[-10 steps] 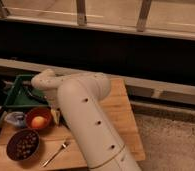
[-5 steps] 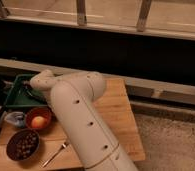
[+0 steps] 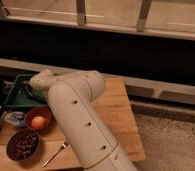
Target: Place eraser in metal cup
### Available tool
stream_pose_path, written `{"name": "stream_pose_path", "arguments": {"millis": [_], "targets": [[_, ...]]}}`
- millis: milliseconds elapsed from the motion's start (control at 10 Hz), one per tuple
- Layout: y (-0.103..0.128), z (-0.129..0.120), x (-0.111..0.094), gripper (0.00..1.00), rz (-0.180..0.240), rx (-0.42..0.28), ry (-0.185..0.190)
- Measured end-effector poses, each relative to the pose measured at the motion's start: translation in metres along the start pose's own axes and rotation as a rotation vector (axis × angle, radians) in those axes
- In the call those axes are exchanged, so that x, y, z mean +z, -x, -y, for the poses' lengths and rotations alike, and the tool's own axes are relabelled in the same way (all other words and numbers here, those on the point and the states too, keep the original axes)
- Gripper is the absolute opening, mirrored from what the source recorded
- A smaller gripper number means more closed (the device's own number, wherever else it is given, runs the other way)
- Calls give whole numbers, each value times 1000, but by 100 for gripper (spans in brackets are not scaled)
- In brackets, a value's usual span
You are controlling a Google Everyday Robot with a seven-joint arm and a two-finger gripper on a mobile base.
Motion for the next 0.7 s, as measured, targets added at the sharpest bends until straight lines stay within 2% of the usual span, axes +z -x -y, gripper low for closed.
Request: {"name": "stream_pose_path", "arguments": {"millis": [200,500,700], "targets": [[0,0,-2,0,11,1,-1],[-16,9,-26,0,68,41,-27],[-28,16,-48,0,129,79,-53]]}}
